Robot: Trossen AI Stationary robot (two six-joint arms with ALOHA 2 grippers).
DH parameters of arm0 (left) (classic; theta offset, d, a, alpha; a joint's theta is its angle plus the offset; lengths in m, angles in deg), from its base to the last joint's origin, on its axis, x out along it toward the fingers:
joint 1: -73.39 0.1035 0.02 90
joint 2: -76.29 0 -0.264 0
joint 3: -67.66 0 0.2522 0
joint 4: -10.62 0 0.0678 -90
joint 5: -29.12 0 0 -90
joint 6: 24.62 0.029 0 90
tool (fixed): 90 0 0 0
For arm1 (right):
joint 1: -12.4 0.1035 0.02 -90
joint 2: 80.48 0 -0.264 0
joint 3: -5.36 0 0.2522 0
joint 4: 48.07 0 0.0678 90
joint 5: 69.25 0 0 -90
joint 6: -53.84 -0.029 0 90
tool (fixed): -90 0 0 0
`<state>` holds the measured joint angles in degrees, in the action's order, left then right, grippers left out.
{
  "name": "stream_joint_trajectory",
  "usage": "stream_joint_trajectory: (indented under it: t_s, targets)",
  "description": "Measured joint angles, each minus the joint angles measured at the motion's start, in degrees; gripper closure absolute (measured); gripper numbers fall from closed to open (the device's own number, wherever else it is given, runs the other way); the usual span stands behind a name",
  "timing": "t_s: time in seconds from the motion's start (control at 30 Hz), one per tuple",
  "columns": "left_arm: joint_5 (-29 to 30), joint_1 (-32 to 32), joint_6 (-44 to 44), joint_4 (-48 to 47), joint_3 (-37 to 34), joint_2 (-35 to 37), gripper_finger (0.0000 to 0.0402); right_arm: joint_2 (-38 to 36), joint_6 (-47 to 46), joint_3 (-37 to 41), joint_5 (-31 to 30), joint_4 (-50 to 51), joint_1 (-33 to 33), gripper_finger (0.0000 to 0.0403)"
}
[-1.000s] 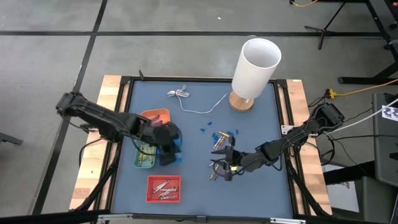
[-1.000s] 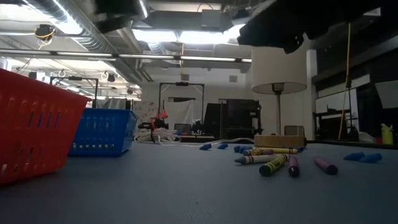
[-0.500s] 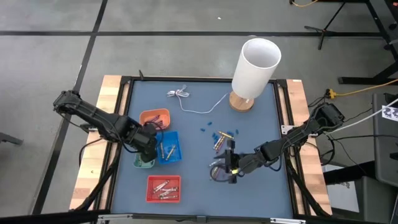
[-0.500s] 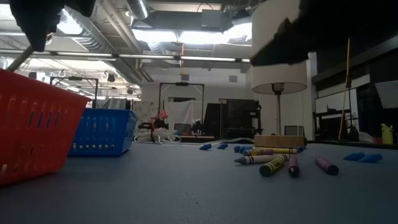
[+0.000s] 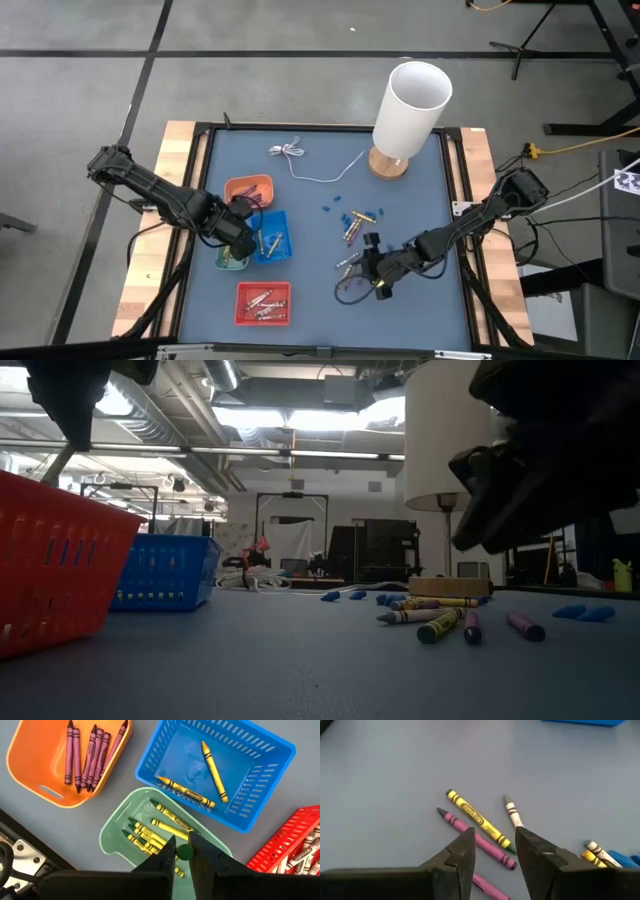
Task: Sort crayons
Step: Put the green crayon into the blue green bin, then put the violet crayon into the orange bin
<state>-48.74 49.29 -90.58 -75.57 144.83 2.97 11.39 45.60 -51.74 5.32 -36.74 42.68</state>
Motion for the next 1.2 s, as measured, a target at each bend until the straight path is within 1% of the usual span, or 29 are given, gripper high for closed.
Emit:
stream_joint_trajectory:
  t_s: [0.2, 0.3, 0.43, 0.53, 0.77, 0.9, 1.0, 1.2]
  targets:
    - [0.46, 0.0, 0.0, 0.0, -0.02, -0.02, 0.0324, 0.05, 2.98, 0.0, 2.1, 0.02, -0.02, 0.0265]
    - [0.47, 0.0, 0.02, 0.0, -0.02, -0.02, 0.031, 0.05, 5.64, 0.0, 4.84, 0.62, -0.04, 0.0265]
    - [0.51, 0.0, 0.02, 0.02, -0.02, -0.02, 0.0306, 0.05, 8.5, 0.0, 6.31, 3.53, -0.09, 0.0265]
    - [0.78, 0.0, 0.0, 0.04, -0.02, -0.02, 0.0306, 0.05, 8.77, 0.0, 6.46, 4.96, -0.42, 0.0265]
    - [0.9, 0.0, 0.03, 1.35, -0.02, -0.02, 0.0305, 0.05, 8.77, 0.0, 9.49, 6.18, -3.37, 0.0265]
    - [0.9, 0.0, 0.04, 1.66, -0.02, -0.01, 0.0305, 0.05, 8.75, 0.0, 14.34, 7.28, -5.6, 0.0265]
    - [0.9, 0.0, 0.06, 1.64, -0.02, 0.0, 0.0305, 0.9, 8.84, 0.0, 16.42, 7.63, -6.55, 0.0265]
    - [0.9, 0.0, 0.08, 1.73, -0.04, 0.0, 0.0305, 4.56, 13.27, -0.13, 17.11, 8.1, -6.71, 0.0265]
